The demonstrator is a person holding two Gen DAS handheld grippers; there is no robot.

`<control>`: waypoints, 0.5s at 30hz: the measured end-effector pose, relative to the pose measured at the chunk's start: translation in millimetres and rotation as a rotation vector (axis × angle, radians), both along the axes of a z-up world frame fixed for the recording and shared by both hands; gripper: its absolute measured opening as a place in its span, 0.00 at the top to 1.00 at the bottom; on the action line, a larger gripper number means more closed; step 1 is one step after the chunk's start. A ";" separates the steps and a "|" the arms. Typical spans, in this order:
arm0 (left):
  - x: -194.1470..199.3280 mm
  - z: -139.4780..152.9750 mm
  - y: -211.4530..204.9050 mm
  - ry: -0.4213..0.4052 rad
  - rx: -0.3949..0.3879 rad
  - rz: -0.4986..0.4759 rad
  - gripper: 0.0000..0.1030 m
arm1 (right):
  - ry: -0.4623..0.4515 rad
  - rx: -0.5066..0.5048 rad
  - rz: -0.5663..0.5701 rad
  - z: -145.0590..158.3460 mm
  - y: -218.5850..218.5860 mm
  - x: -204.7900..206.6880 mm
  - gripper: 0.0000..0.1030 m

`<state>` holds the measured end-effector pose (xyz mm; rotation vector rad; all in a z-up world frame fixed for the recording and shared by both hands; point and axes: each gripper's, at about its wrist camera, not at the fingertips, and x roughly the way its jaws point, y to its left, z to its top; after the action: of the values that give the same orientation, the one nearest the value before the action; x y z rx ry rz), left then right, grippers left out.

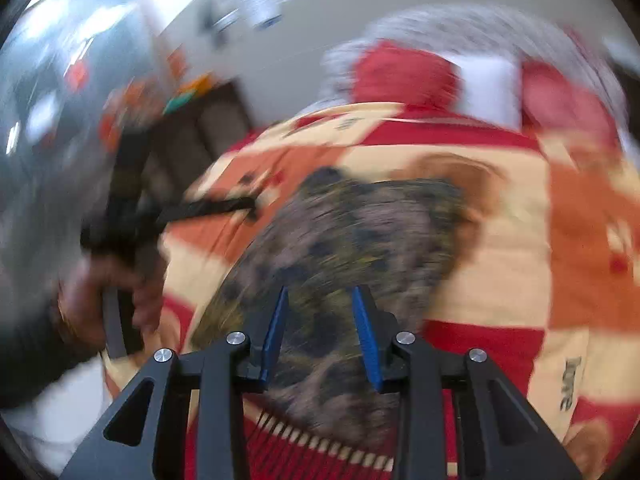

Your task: Fold small clothes

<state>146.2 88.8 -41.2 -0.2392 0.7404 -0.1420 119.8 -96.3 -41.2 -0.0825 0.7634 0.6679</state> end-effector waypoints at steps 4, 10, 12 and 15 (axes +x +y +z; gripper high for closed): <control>-0.7 -39.5 -9.4 0.080 -0.007 0.046 0.54 | 0.073 -0.116 -0.094 -45.9 17.9 25.1 0.90; -8.3 -64.5 -21.6 0.069 0.058 0.034 0.53 | 0.190 -0.027 -0.172 -83.9 -26.2 37.6 1.00; -2.8 -57.3 -22.8 0.094 0.074 0.030 0.53 | 0.203 -0.035 -0.176 -81.7 -24.4 38.1 1.00; 6.8 -29.6 -16.9 0.058 0.071 0.026 0.52 | 0.239 -0.035 -0.179 -60.3 -22.0 43.0 1.00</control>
<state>153.0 71.9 -70.9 -0.1863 0.7986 -0.0841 162.8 -118.3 -101.6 0.0349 0.9999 0.4985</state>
